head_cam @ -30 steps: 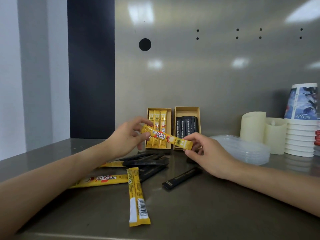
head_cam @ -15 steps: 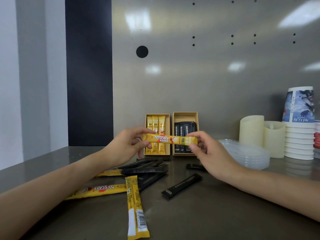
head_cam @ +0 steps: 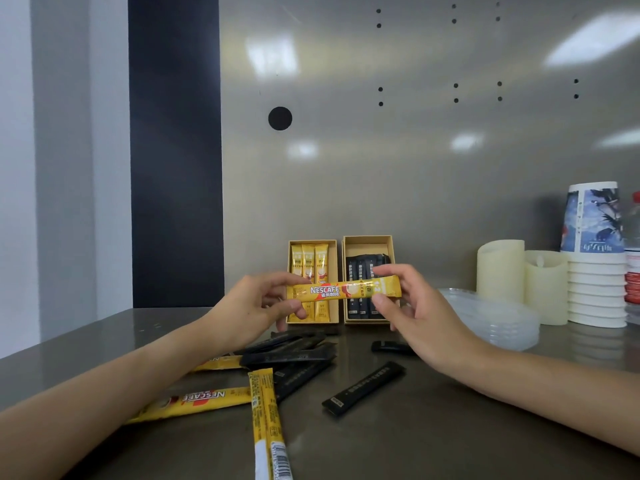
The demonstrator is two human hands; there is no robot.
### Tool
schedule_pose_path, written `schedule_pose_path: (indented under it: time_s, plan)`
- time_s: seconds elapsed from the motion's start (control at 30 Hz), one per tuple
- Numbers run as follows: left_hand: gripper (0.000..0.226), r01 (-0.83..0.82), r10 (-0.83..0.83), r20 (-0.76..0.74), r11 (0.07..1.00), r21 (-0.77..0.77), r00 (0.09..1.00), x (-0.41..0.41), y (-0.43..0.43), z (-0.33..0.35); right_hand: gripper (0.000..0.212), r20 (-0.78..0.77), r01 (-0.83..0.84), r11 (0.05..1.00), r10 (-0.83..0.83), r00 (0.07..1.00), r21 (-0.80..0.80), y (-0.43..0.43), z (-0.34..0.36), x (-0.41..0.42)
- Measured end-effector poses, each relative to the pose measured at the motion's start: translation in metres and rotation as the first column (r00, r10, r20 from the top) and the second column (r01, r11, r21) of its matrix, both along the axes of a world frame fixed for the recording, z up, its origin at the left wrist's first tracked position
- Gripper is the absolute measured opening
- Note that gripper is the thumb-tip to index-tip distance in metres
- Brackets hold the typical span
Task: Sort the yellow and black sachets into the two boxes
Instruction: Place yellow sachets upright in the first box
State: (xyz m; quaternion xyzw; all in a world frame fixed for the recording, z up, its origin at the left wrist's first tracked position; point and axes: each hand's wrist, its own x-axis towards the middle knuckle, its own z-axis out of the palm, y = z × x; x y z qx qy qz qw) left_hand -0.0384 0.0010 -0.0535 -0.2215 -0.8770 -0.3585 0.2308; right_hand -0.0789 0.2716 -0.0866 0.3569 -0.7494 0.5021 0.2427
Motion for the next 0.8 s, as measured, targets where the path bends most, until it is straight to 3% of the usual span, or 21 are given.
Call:
schedule_pose_path:
  time_s: [0.17,0.27,0.4,0.53,0.63,0.8]
  plan:
    - [0.008,-0.017,0.017,-0.001,0.989,-0.146,1.000,0.002,0.001,-0.002,0.032,0.133,-0.063,0.989,0.081,0.988,-0.132,0.000,0.004,-0.002]
    - [0.013,-0.006,0.009,0.015,0.972,-0.234,1.000,0.004,0.005,-0.004,0.019,0.193,-0.113,0.978,0.147,0.970,-0.174,0.000,0.008,0.001]
    - [0.010,-0.032,0.030,-0.010,0.954,-0.297,0.999,0.006,0.009,-0.005,0.028,0.179,-0.131,0.977,0.162,0.971,-0.170,0.000,0.014,0.002]
    - [0.010,-0.201,0.164,-0.142,0.930,-0.306,0.976,0.000,-0.002,0.000,0.017,0.151,-0.102,0.975,0.133,0.980,-0.197,0.007,0.038,-0.005]
    - [0.009,-0.297,0.242,-0.189,0.884,-0.362,0.952,-0.002,-0.012,0.001,0.018,0.138,-0.037,0.989,0.057,0.989,-0.144,0.008,0.063,-0.013]
    - [0.009,-0.259,0.210,-0.162,0.874,-0.412,0.964,-0.003,-0.010,-0.001,0.038,0.022,0.098,0.995,-0.098,0.995,0.031,-0.016,0.098,-0.037]
